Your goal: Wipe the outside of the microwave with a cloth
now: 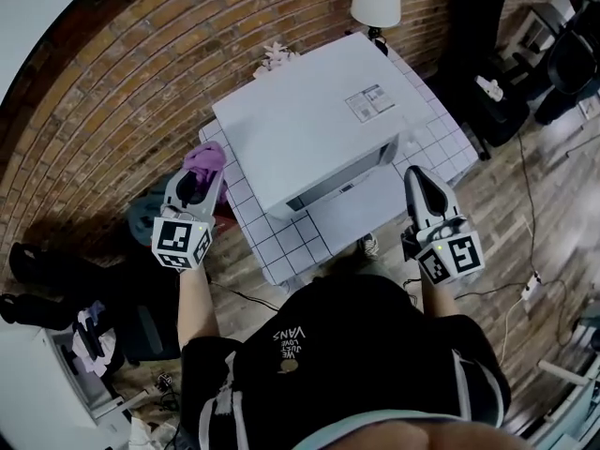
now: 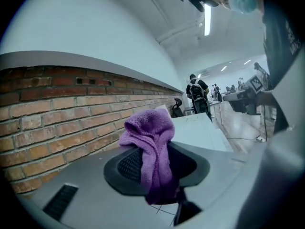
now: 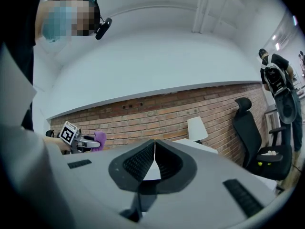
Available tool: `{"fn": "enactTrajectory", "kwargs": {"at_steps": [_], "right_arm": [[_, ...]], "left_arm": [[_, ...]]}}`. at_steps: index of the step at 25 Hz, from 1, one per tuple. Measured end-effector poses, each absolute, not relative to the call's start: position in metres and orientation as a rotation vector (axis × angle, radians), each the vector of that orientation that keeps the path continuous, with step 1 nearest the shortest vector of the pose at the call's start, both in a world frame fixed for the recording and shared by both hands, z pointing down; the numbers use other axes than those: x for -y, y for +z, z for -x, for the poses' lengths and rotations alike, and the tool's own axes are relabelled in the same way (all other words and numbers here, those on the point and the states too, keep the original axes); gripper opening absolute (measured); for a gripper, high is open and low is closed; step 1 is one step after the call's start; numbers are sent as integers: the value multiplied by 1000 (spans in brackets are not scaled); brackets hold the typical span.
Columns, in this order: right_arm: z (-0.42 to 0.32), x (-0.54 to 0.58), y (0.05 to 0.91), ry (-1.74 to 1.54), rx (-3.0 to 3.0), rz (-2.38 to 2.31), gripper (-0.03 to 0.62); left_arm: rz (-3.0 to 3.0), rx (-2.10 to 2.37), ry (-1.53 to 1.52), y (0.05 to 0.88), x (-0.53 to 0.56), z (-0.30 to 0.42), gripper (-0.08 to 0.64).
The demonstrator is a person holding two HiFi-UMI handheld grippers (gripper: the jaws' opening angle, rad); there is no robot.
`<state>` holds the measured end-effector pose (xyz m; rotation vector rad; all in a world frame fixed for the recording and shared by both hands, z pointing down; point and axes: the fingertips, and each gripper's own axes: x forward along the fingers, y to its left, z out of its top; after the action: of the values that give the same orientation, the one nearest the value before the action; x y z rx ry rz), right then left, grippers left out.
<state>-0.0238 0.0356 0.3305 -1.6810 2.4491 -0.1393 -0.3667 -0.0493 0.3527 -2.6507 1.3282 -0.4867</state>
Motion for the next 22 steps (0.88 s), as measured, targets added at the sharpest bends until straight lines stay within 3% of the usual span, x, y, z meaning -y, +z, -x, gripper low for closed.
{"fn": "enactTrajectory", "kwargs": {"at_steps": [22], "right_arm": [[-84,45,349,-227,-2420,1698,3]], "left_arm": [[2495,-1179,-1429,399,205,350,141]]}}
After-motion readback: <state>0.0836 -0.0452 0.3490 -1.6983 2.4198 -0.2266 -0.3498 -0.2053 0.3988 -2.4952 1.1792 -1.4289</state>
